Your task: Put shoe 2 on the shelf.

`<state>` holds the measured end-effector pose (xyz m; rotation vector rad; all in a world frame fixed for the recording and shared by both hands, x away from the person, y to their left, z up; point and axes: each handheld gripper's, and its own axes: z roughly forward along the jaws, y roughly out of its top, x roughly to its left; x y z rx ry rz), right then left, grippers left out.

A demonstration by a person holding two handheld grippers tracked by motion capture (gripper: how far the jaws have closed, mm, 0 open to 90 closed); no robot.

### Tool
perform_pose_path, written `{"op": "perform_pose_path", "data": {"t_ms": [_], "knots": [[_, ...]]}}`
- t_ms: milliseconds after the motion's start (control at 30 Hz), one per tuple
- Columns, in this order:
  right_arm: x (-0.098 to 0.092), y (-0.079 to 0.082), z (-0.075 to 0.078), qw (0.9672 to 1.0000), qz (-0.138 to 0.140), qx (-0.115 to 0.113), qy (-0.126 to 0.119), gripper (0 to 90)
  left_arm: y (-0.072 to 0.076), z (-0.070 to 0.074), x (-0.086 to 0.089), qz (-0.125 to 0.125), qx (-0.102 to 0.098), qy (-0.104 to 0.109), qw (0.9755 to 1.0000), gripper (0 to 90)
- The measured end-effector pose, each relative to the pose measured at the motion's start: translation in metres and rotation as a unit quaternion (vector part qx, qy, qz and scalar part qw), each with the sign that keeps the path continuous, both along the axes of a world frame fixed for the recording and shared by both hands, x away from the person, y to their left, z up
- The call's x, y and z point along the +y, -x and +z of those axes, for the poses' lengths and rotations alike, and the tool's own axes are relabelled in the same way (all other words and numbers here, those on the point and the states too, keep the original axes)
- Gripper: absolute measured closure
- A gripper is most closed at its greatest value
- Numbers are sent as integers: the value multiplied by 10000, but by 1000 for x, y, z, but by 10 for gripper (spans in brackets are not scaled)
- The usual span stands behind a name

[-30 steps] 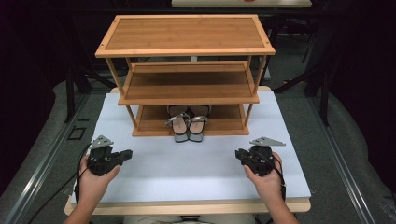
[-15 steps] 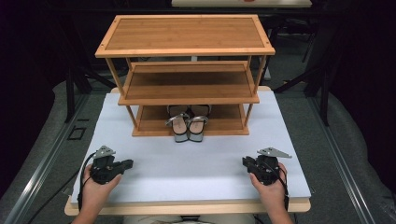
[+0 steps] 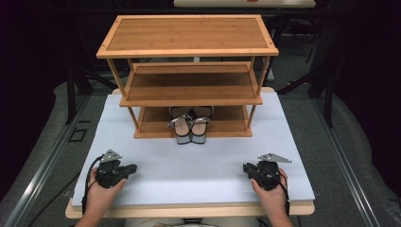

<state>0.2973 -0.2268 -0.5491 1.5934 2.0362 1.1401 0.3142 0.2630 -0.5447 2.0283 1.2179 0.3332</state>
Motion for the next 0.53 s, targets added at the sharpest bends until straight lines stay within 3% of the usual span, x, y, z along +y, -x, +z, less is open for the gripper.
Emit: {"op": "perform_pose_path", "data": {"t_ms": [133, 300, 533], "knots": [[4, 1, -1, 10000, 34, -13, 81, 795, 0, -2, -7, -157, 16, -84, 9998, 859], [2, 1, -2, 10000, -26, -5, 15, 802, 0, -2, -13, -296, 15, -145, 9995, 860], [6, 1, -4, 9999, -92, -25, 67, 798, 0, -2, -13, -329, -19, -105, 9994, 860]]}}
